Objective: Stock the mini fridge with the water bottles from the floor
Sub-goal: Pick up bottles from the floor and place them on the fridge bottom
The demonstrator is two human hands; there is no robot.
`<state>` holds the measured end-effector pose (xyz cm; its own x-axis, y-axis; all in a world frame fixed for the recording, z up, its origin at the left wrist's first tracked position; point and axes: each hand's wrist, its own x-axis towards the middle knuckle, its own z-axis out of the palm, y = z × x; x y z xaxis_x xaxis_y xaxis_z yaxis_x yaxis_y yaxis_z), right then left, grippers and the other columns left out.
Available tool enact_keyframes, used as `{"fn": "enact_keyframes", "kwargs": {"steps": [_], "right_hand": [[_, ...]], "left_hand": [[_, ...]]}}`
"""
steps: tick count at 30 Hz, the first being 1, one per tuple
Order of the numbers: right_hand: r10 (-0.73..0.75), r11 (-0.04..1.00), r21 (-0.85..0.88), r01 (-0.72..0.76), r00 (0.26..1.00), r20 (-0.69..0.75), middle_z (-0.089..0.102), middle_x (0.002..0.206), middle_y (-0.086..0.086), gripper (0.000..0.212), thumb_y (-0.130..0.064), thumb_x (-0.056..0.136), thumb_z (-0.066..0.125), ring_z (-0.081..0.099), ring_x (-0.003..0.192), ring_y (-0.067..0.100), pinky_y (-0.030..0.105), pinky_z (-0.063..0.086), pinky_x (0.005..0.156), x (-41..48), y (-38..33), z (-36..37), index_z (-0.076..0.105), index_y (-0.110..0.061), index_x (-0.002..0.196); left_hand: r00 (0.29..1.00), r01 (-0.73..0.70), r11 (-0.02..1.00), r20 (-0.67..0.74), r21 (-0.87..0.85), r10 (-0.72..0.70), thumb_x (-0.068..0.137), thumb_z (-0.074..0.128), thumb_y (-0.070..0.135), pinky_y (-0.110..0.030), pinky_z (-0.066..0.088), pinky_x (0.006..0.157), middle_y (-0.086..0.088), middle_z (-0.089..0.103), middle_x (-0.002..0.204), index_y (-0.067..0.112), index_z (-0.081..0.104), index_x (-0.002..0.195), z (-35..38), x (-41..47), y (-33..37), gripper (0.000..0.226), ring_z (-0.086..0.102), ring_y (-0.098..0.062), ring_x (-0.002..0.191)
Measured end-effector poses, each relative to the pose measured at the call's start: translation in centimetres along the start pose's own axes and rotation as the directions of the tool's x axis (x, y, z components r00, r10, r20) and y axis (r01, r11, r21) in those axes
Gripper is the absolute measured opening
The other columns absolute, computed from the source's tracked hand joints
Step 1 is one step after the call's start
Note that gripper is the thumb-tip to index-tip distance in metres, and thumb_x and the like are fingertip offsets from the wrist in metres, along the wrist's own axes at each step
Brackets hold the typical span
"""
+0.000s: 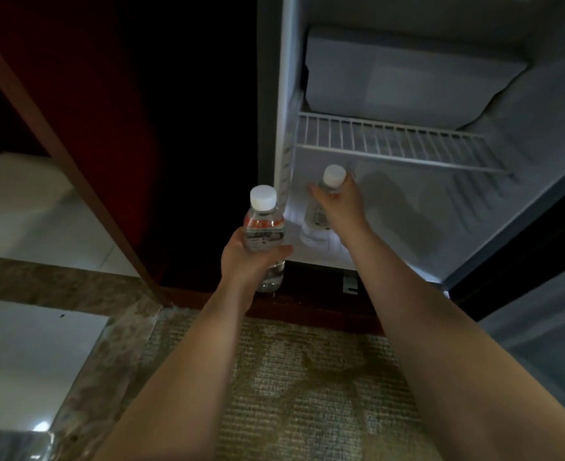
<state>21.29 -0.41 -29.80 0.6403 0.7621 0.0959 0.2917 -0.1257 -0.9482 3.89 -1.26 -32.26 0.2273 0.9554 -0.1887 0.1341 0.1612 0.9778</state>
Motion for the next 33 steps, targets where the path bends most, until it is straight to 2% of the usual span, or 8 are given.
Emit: {"fn": "enact_keyframes", "kwargs": {"steps": [5,10,14,17,20,27,30,33], "right_hand": [[0.023,1.000,-0.011,-0.022,0.997,0.074,0.060,0.103,-0.002,0.044,-0.025,0.083,0.071,0.057,0.093,0.012,0.016,0.041,0.069,0.9,1.0,0.9,0.053,-0.010,0.121],[0.055,0.997,-0.067,-0.043,0.979,0.194,0.063,0.116,0.000,0.060,-0.036,0.076,0.076,0.061,0.107,0.017,0.027,0.045,0.084,1.9,2.0,0.3,0.049,-0.017,0.126],[0.135,0.986,0.056,-0.155,0.956,0.260,0.048,0.139,0.000,0.091,-0.037,0.065,0.082,0.048,0.126,0.018,0.035,0.042,0.101,0.4,3.9,-1.1,0.033,-0.025,0.141],[0.190,0.982,-0.043,-0.186,0.971,0.145,0.044,0.139,0.003,0.083,-0.031,0.072,0.081,0.045,0.126,0.021,0.030,0.041,0.092,-1.9,6.6,-0.9,0.036,-0.019,0.141],[0.089,0.978,-0.195,-0.070,0.992,0.089,0.054,0.126,0.001,0.073,-0.041,0.070,0.080,0.055,0.109,0.017,0.035,0.049,0.086,-2.5,8.7,0.5,0.046,-0.020,0.131],[0.108,0.979,-0.184,-0.087,0.988,0.108,0.055,0.126,-0.004,0.064,-0.033,0.077,0.076,0.053,0.114,0.015,0.030,0.040,0.086,1.6,8.7,2.5,0.044,-0.021,0.131],[0.147,0.978,-0.164,-0.132,0.986,0.082,0.058,0.125,0.001,0.062,-0.030,0.076,0.077,0.058,0.111,0.020,0.038,0.050,0.089,4.0,8.4,3.1,0.046,-0.019,0.129],[0.186,0.966,-0.196,-0.167,0.979,0.079,0.063,0.114,0.004,0.053,-0.027,0.079,0.075,0.065,0.092,0.023,0.040,0.060,0.072,6.2,8.0,3.7,0.048,-0.015,0.123]], "left_hand": [[1.000,0.014,1.000,-0.018,0.027,-0.014,0.064,0.085,0.018,-0.038,0.053,0.088,0.001,0.069,0.104,0.019,0.061,0.115,-0.3,0.4,-0.8,0.056,0.066,-0.016,0.097],[0.999,0.023,0.997,-0.047,0.075,-0.019,0.064,0.085,0.018,-0.034,0.052,0.084,0.003,0.068,0.102,0.018,0.061,0.114,0.0,0.3,-0.9,0.056,0.065,-0.016,0.096],[0.998,0.016,0.996,-0.062,0.093,-0.010,0.064,0.084,0.018,-0.032,0.050,0.084,0.002,0.068,0.101,0.019,0.061,0.113,0.2,0.1,-0.8,0.054,0.064,-0.017,0.095],[0.998,0.025,0.997,-0.064,0.078,-0.020,0.064,0.084,0.016,-0.033,0.050,0.085,0.001,0.068,0.100,0.018,0.062,0.112,0.6,-0.1,-1.0,0.053,0.064,-0.018,0.096],[0.998,0.017,0.993,-0.058,0.115,-0.010,0.064,0.084,0.017,-0.036,0.051,0.087,-0.001,0.068,0.102,0.019,0.063,0.111,1.2,0.2,-1.5,0.052,0.064,-0.019,0.097],[1.000,0.004,0.986,0.005,0.164,-0.004,0.064,0.085,0.020,-0.029,0.049,0.083,0.003,0.068,0.103,0.019,0.062,0.114,1.5,1.2,-2.3,0.055,0.064,-0.014,0.096],[1.000,0.003,0.993,0.030,0.118,-0.007,0.063,0.085,0.018,-0.032,0.051,0.086,0.004,0.068,0.105,0.021,0.060,0.116,1.2,1.6,-2.7,0.058,0.064,-0.013,0.097],[0.999,0.006,0.994,0.044,0.108,-0.011,0.062,0.086,0.018,-0.024,0.049,0.079,0.013,0.066,0.098,0.027,0.059,0.108,1.0,2.1,-3.0,0.053,0.063,-0.007,0.093]]}}
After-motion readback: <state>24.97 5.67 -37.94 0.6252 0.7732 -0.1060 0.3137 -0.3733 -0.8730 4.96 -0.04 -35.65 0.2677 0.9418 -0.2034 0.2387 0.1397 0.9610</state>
